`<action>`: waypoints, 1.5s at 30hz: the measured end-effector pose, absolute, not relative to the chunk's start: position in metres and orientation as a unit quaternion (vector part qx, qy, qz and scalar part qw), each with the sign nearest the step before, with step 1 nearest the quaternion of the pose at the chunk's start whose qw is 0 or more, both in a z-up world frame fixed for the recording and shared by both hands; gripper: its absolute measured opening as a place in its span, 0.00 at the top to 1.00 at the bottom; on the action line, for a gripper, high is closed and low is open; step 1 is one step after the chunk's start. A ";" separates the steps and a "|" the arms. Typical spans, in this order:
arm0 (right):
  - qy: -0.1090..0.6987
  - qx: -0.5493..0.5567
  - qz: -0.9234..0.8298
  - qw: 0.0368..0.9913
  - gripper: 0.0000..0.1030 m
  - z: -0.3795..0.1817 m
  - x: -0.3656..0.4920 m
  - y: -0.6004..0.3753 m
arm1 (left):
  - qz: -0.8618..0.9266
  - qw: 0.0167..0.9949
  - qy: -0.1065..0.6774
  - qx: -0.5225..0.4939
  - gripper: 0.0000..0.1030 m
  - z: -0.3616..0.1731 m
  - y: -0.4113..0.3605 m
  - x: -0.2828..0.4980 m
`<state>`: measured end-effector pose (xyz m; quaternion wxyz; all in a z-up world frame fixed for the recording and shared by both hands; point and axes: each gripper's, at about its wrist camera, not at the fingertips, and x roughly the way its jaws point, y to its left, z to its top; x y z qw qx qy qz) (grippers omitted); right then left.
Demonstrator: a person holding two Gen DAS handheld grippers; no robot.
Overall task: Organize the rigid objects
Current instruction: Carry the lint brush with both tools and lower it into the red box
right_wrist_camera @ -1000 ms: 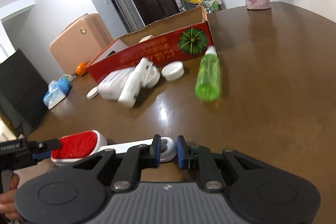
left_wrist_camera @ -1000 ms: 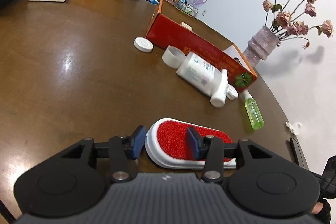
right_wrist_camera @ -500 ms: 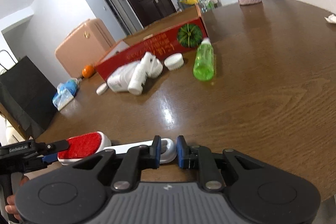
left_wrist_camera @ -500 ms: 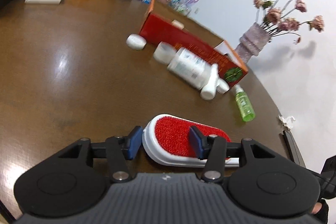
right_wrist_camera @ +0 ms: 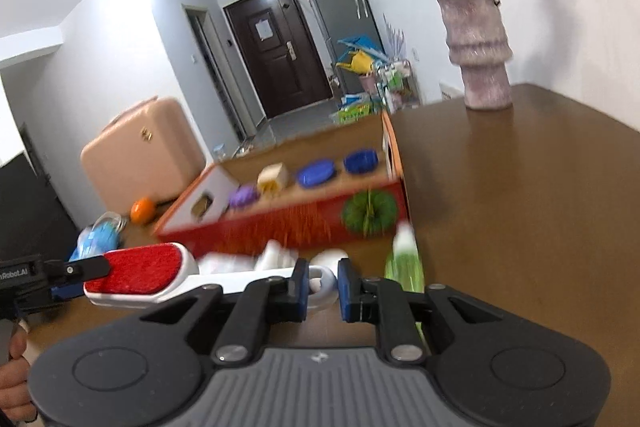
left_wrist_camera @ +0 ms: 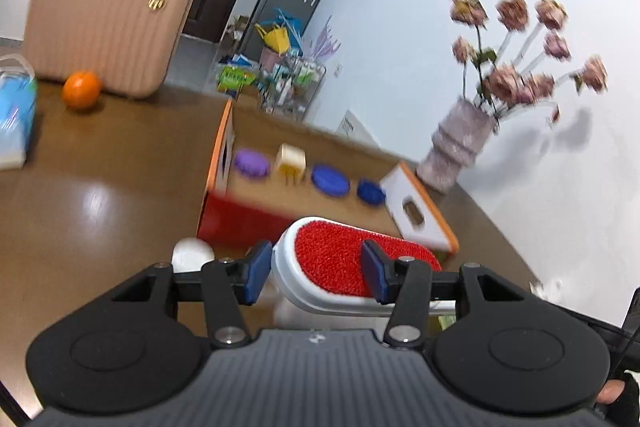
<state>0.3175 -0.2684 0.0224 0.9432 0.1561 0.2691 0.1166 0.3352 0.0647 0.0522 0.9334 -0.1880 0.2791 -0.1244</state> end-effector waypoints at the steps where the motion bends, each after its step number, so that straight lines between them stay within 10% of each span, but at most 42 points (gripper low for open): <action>1: 0.267 0.161 0.118 0.943 0.84 0.027 0.334 -0.269 | -0.125 0.934 0.277 -0.188 0.52 0.056 0.066 0.352; 14: 0.329 0.148 0.119 0.925 0.84 0.008 0.484 -0.252 | -0.109 0.916 0.329 -0.204 0.52 0.019 0.089 0.480; 33: 0.328 0.053 0.139 0.933 0.81 0.038 0.455 -0.233 | -0.108 0.938 0.305 -0.123 0.42 0.057 0.076 0.432; 45: 0.178 -0.036 0.106 0.978 0.09 0.104 0.320 -0.237 | -0.065 0.980 0.188 -0.027 0.07 0.104 0.039 0.293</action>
